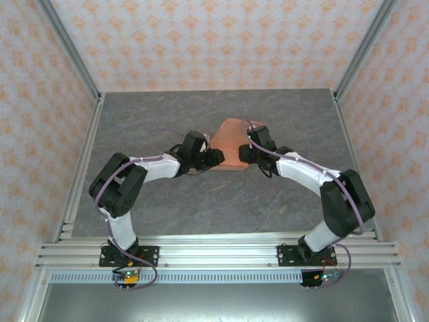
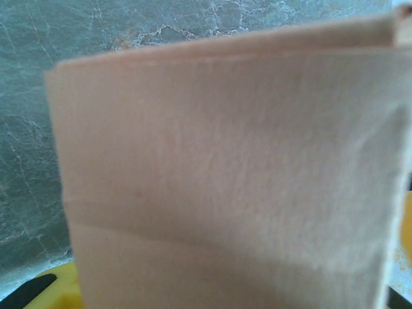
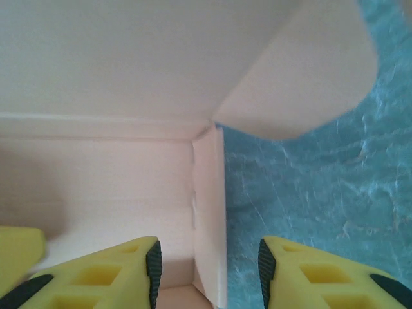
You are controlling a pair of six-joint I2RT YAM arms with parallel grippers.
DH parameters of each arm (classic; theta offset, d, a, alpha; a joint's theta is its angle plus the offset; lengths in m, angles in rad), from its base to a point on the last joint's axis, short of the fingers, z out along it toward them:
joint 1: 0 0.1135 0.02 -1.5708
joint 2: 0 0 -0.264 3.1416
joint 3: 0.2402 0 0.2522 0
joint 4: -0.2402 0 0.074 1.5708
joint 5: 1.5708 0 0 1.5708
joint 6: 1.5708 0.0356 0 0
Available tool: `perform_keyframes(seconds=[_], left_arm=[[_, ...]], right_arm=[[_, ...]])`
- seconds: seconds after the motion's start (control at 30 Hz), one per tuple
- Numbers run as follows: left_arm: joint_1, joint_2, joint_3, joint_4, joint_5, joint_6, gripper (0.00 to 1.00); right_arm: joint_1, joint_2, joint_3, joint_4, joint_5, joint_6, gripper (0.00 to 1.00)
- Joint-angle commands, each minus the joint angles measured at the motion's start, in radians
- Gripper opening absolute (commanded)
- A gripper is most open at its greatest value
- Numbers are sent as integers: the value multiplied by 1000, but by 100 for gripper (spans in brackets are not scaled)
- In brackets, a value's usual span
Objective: Fold the paper box
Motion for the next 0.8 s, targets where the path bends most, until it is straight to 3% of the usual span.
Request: perform_keyframes(seconds=[0.0, 0.63, 0.77], left_arm=[[-4, 2, 33, 18, 11, 2, 28], [-4, 25, 50, 1, 39, 18, 28], [-4, 30, 50, 7, 43, 20, 28]], right_arm=[[-7, 54, 21, -99, -17, -32, 45], [-5, 273, 167, -201, 49, -29, 42], [-6, 267, 200, -251, -17, -16, 42]])
